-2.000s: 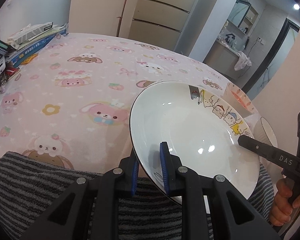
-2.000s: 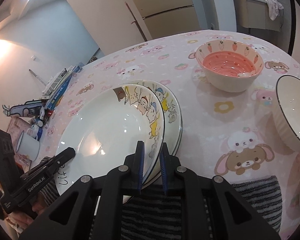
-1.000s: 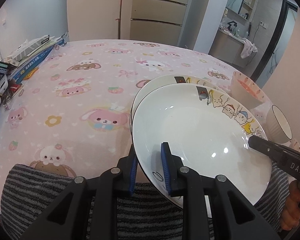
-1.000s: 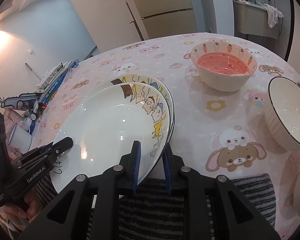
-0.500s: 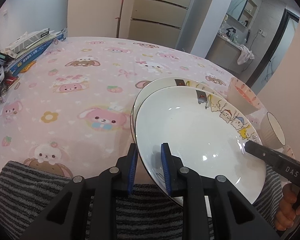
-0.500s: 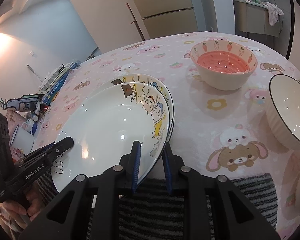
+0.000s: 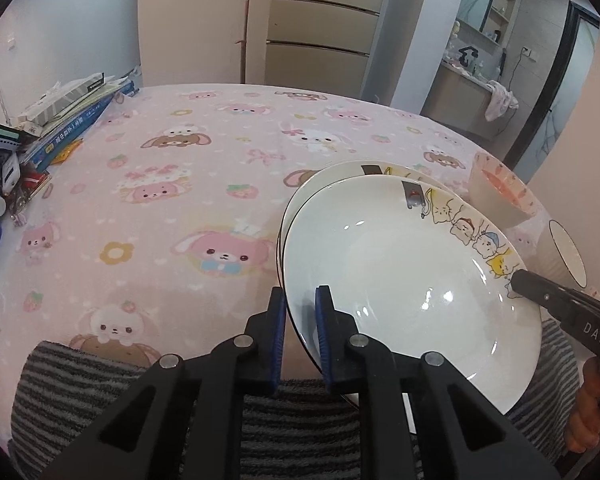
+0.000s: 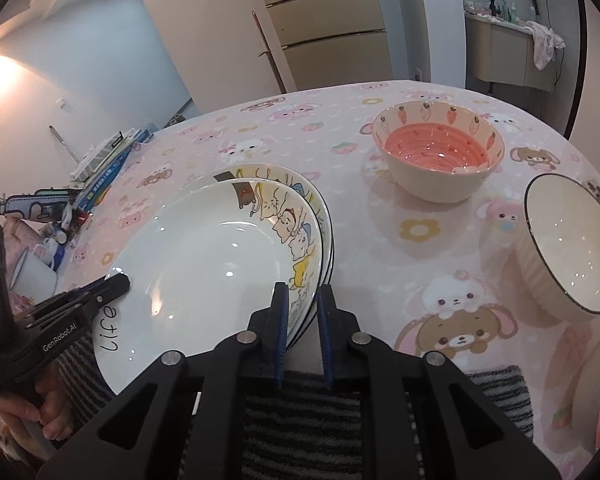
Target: Organize plates and bowls
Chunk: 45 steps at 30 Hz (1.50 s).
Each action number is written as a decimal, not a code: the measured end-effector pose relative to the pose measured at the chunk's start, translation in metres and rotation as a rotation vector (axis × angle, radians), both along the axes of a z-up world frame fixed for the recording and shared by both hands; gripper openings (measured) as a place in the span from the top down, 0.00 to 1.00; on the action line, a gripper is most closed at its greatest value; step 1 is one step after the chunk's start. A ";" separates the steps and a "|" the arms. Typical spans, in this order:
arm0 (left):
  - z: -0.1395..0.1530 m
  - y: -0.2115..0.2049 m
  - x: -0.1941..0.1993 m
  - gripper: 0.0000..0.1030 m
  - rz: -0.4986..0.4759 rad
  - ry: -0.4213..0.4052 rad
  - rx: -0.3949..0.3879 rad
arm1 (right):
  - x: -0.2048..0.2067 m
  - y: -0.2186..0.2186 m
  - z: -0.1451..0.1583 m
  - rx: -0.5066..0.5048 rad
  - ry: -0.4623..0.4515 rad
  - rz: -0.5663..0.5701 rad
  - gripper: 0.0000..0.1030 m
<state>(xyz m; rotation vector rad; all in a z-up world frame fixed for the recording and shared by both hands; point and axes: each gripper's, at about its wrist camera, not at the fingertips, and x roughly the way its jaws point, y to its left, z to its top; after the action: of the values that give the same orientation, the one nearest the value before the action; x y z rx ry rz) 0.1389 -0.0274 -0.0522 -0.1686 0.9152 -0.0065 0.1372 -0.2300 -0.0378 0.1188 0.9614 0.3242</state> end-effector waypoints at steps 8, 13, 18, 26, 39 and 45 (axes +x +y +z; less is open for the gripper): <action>0.002 -0.004 0.015 0.87 -0.023 0.022 0.071 | 0.019 0.007 -0.001 -0.080 0.019 0.000 0.90; -0.002 -0.008 0.020 0.87 -0.013 0.012 0.118 | 0.024 0.011 -0.003 -0.102 0.006 -0.007 0.90; -0.002 -0.011 0.022 0.88 -0.004 -0.009 0.149 | 0.026 0.011 -0.004 -0.114 -0.004 -0.007 0.92; 0.007 -0.003 0.015 0.87 -0.007 -0.035 0.057 | 0.027 0.010 -0.004 -0.106 -0.004 0.003 0.92; 0.063 -0.009 -0.026 0.21 0.014 -0.230 0.133 | 0.006 0.003 0.034 -0.069 -0.107 0.020 0.87; 0.101 -0.012 -0.053 0.16 0.011 -0.370 0.107 | -0.011 -0.007 0.069 -0.036 -0.183 0.035 0.87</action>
<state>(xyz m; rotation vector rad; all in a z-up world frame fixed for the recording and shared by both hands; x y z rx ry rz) 0.0855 -0.0397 0.0486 -0.0687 0.5439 0.0207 0.1258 -0.2374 0.0312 0.0389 0.7885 0.3442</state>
